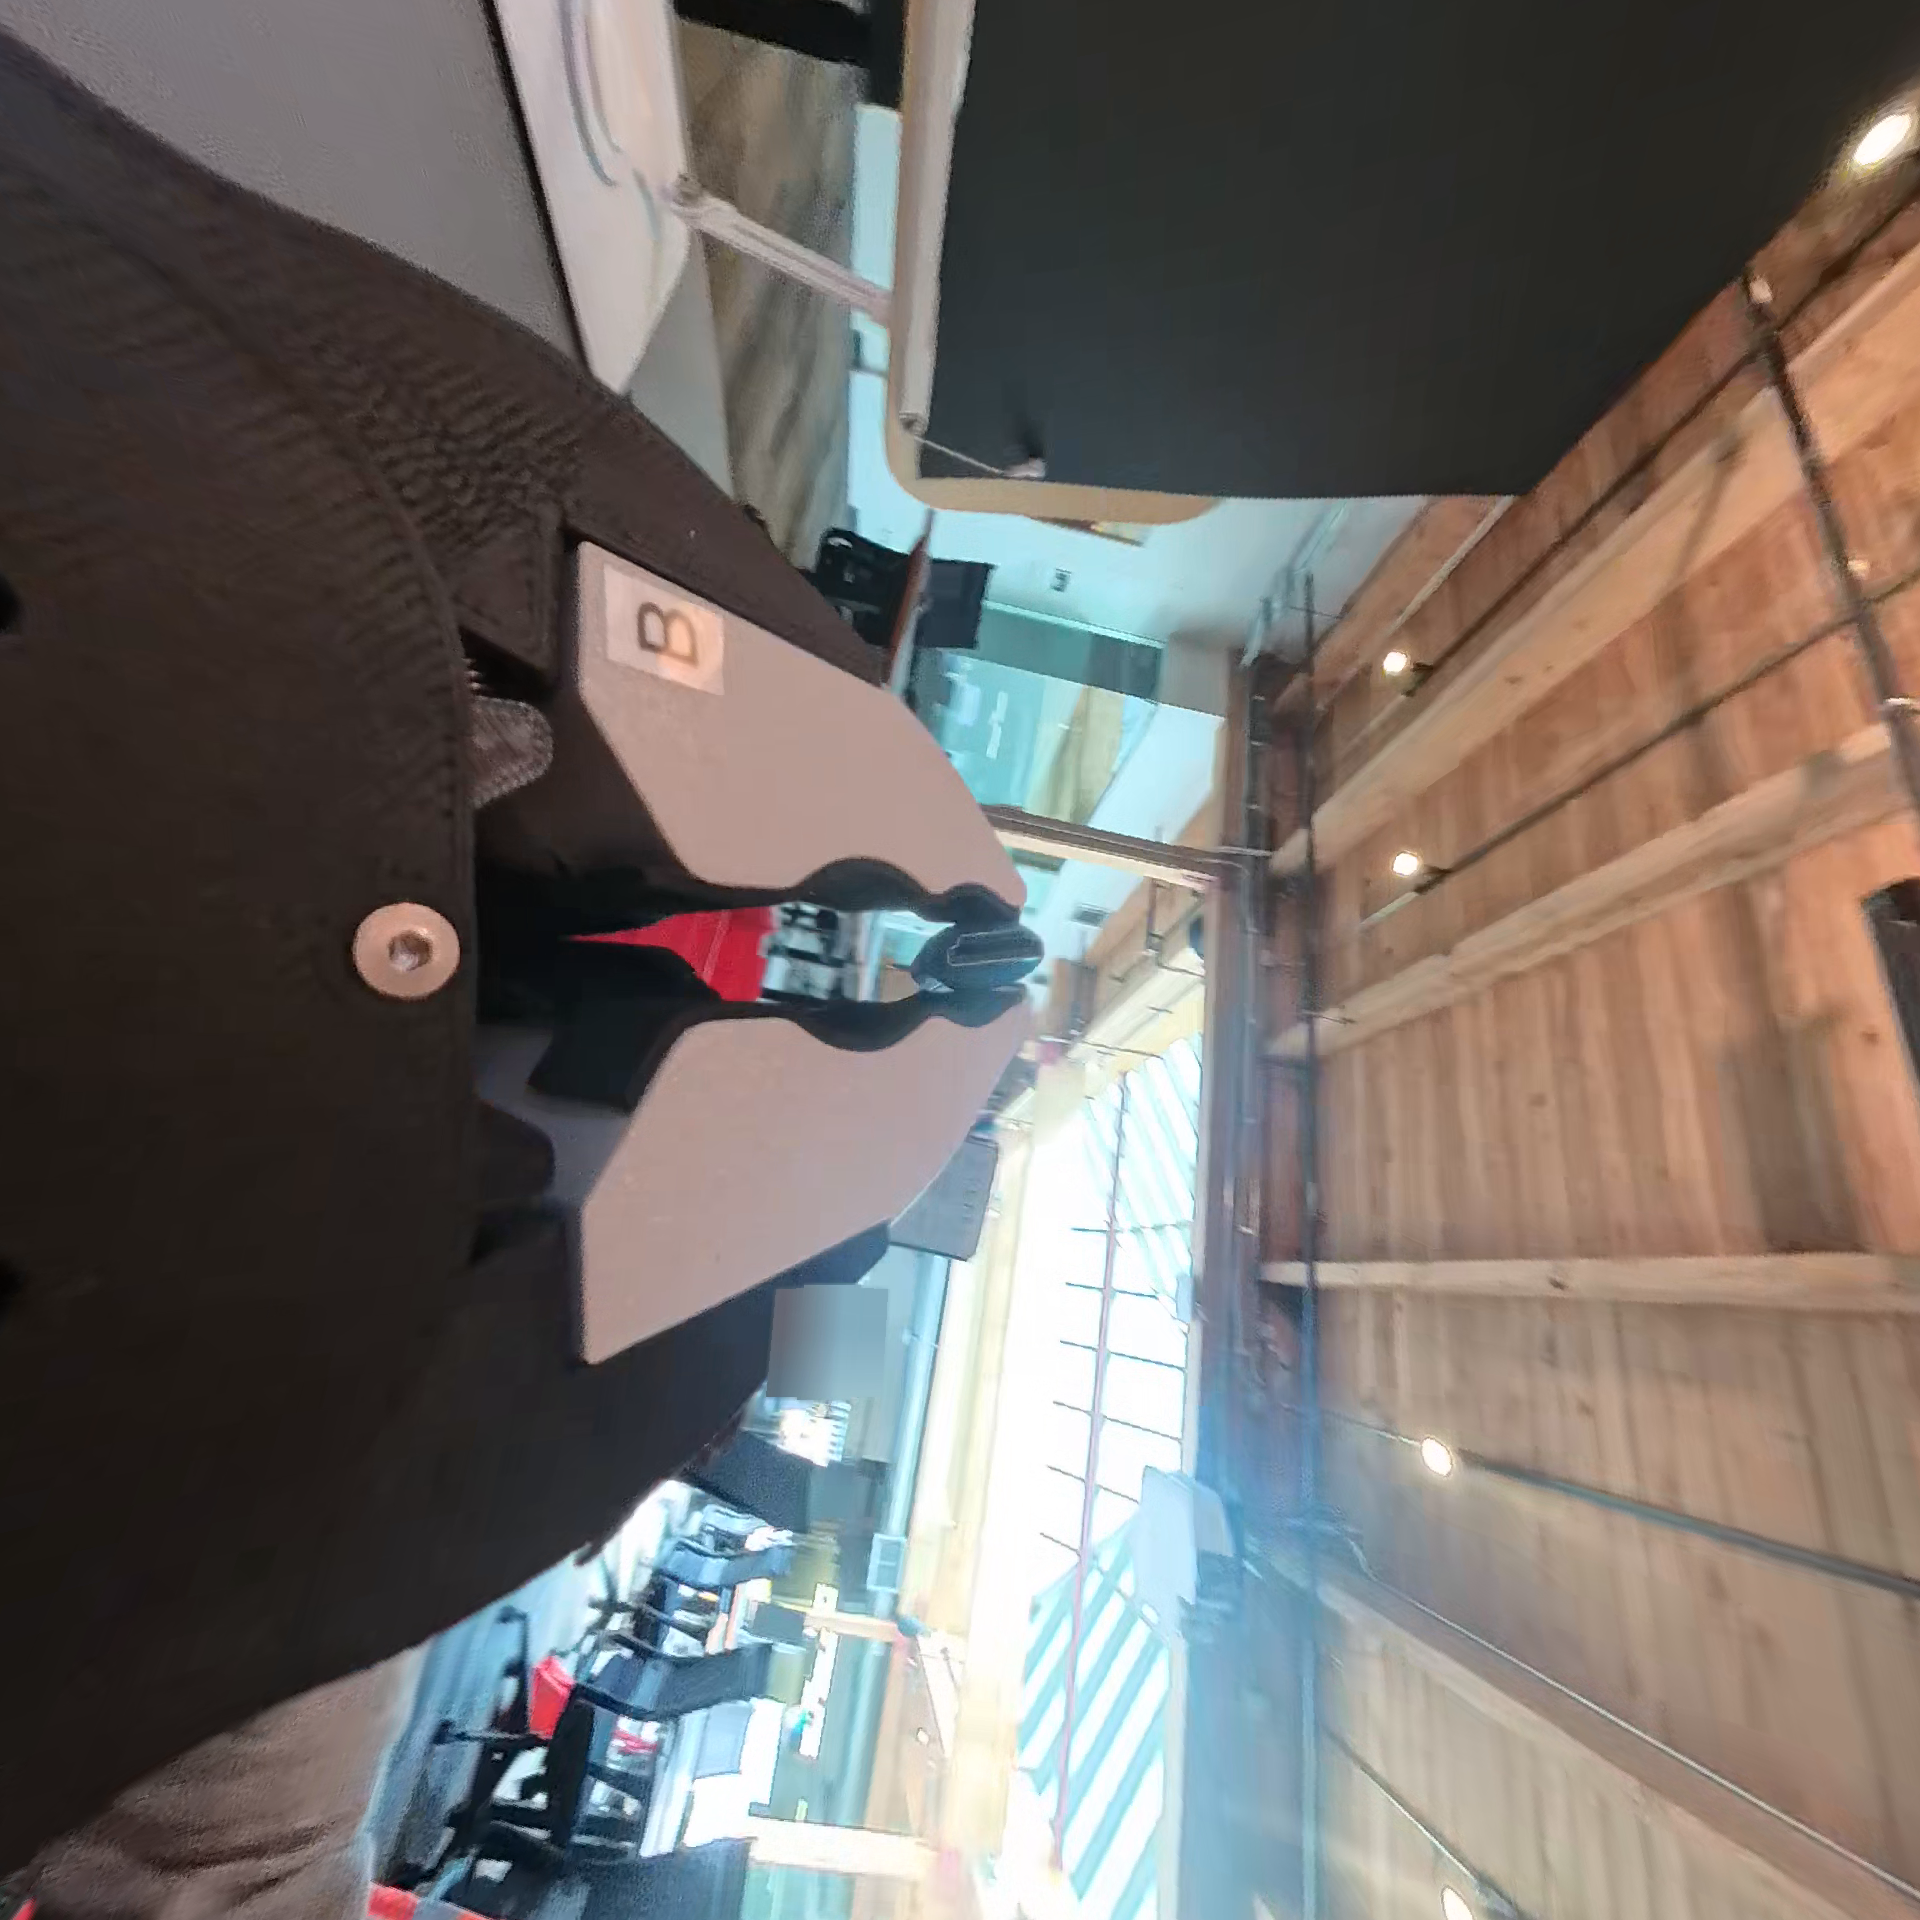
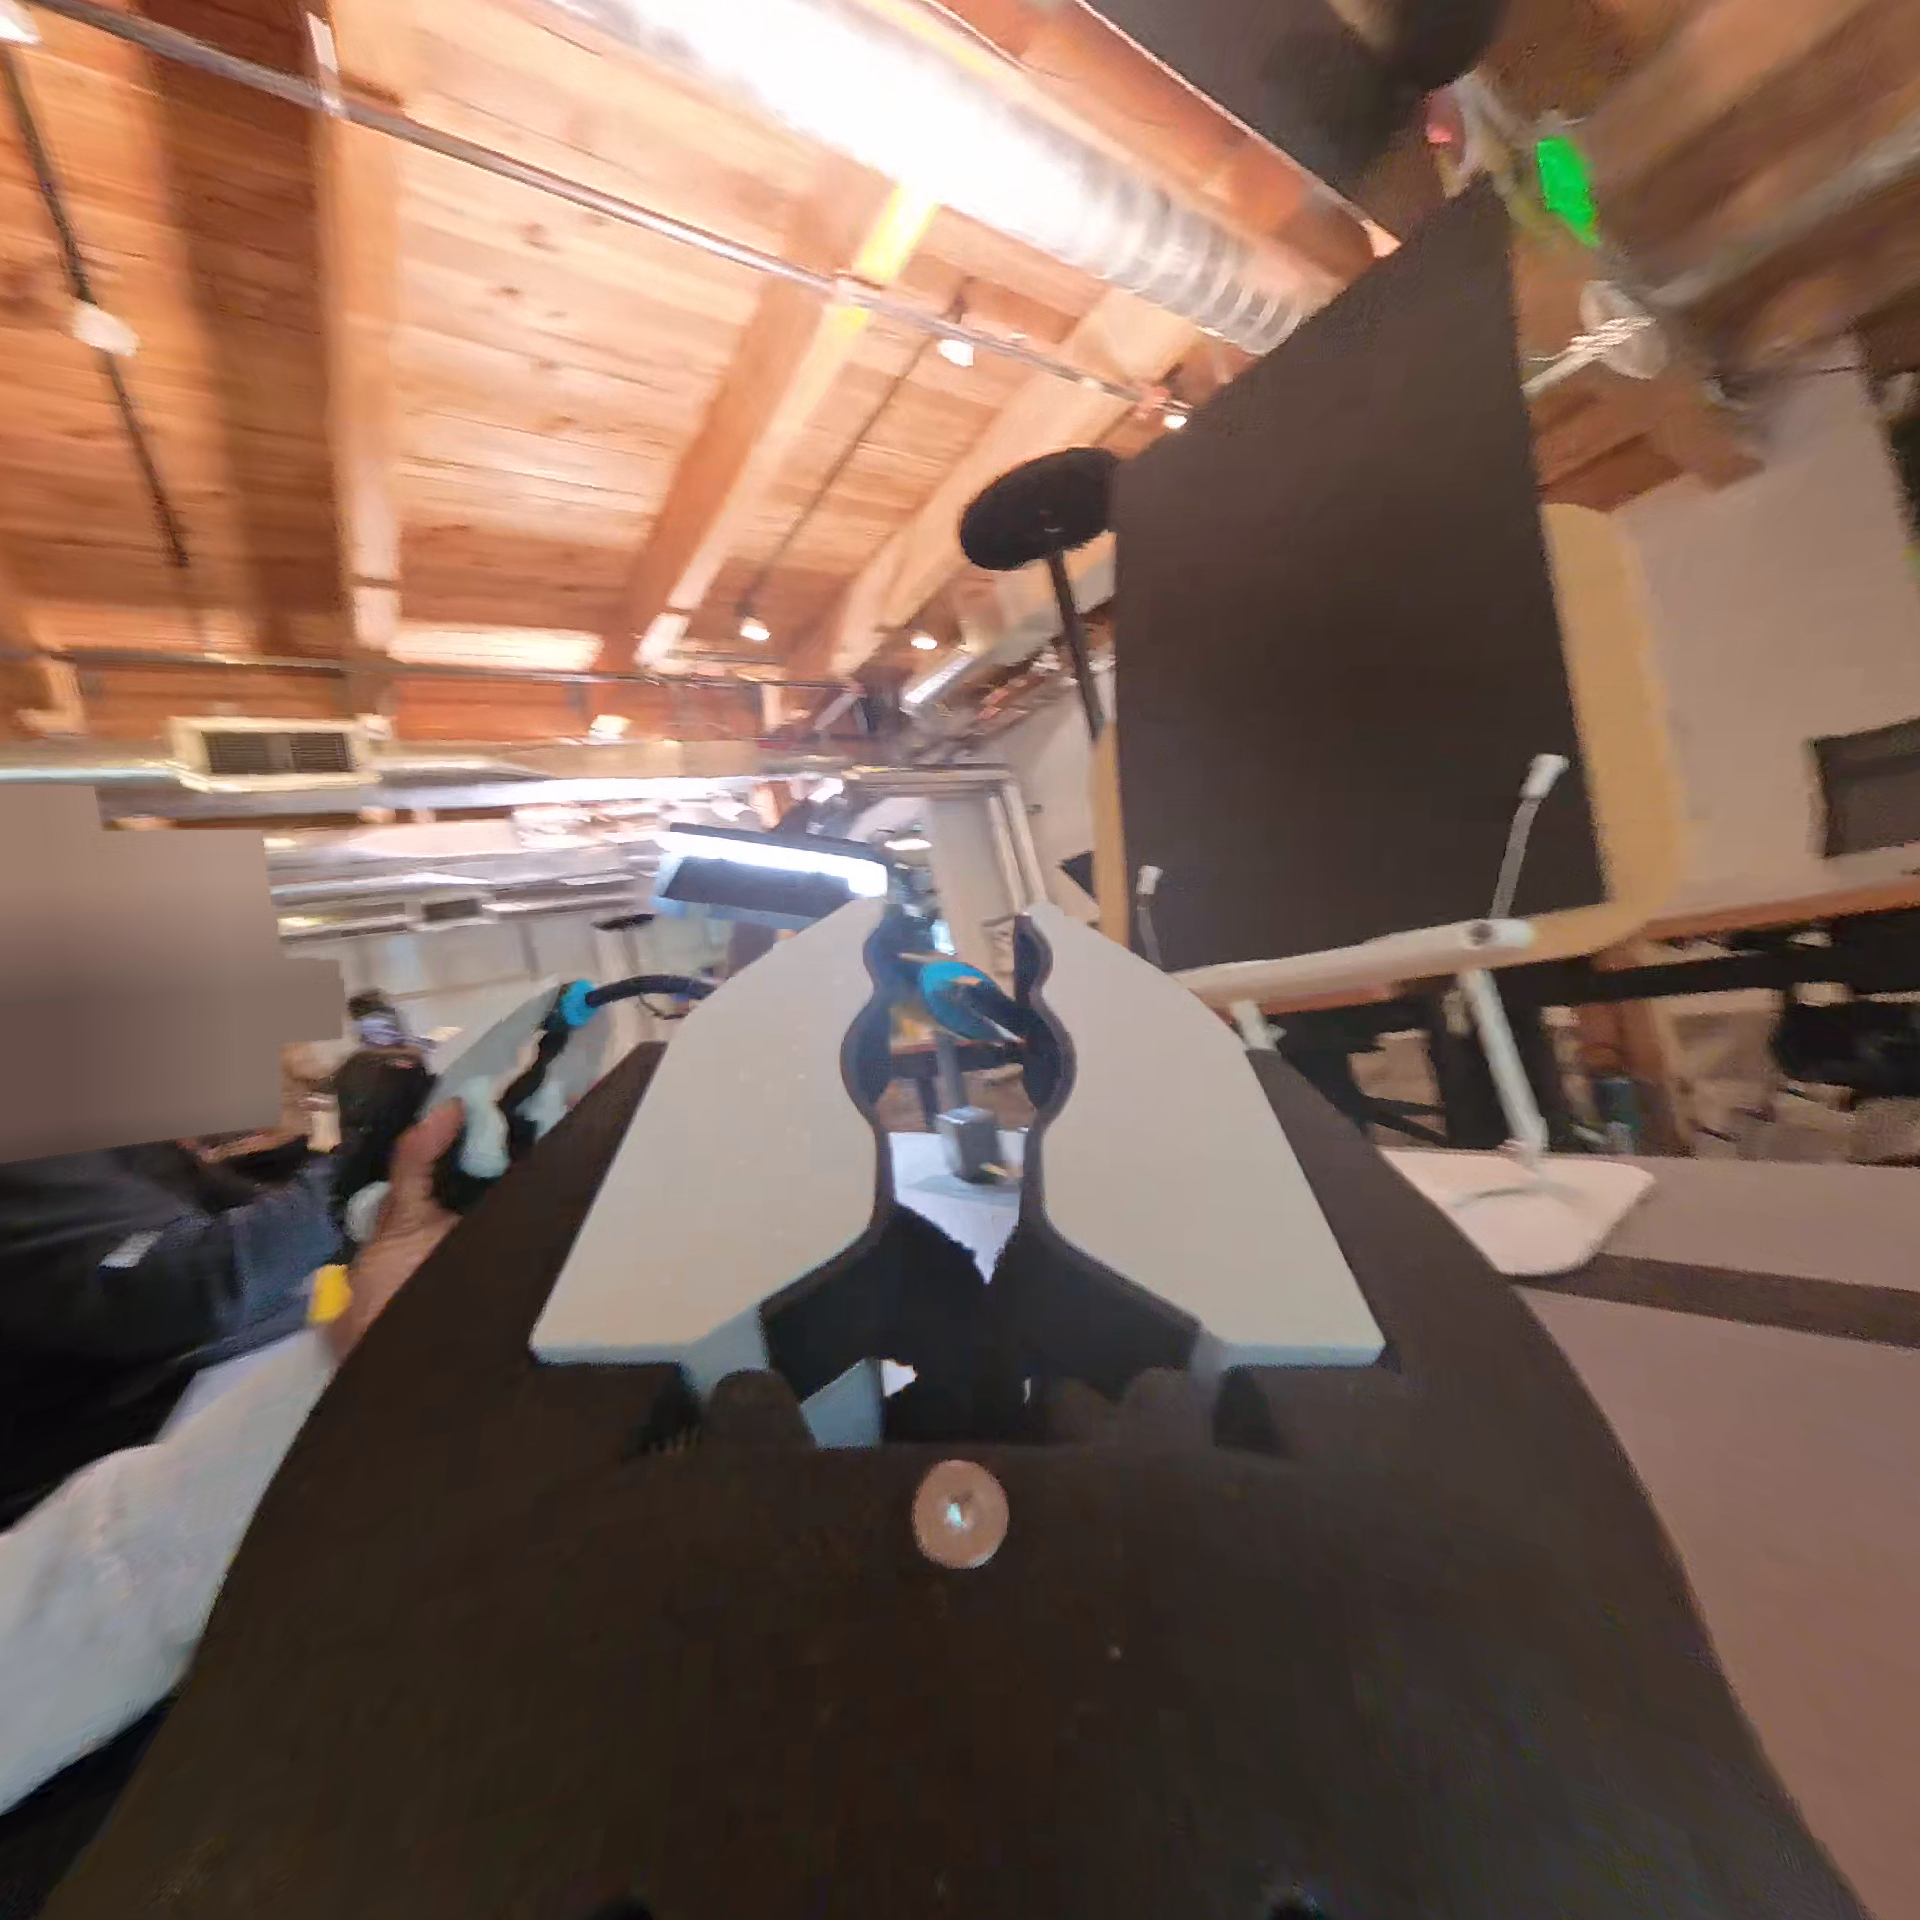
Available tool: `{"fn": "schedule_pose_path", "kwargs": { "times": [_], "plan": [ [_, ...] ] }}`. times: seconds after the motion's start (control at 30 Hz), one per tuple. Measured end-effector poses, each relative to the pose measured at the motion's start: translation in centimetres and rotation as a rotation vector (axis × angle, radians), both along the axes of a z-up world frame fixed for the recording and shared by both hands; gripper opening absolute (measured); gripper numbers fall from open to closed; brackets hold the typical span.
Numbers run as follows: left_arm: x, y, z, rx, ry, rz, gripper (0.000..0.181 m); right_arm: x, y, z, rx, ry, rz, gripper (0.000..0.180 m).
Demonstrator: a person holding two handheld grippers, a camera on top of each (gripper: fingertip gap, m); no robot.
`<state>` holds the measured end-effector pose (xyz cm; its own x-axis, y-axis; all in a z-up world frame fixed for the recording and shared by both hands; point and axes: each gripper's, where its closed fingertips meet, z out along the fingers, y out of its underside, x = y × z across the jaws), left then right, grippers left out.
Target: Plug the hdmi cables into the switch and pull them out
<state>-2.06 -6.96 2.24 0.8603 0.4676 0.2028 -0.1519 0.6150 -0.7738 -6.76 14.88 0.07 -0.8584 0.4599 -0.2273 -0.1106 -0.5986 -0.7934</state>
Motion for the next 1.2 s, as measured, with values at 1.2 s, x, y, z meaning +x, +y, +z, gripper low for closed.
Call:
{"fn": "schedule_pose_path", "kwargs": {
  "times": [1.2],
  "plan": [
    [2.9, 12.1, -3.9, -0.184, -0.253, -0.42, 0.019, 6.7, -10.5, -1.7, 0.754, 0.731, -0.458, 0.02]
  ]
}}
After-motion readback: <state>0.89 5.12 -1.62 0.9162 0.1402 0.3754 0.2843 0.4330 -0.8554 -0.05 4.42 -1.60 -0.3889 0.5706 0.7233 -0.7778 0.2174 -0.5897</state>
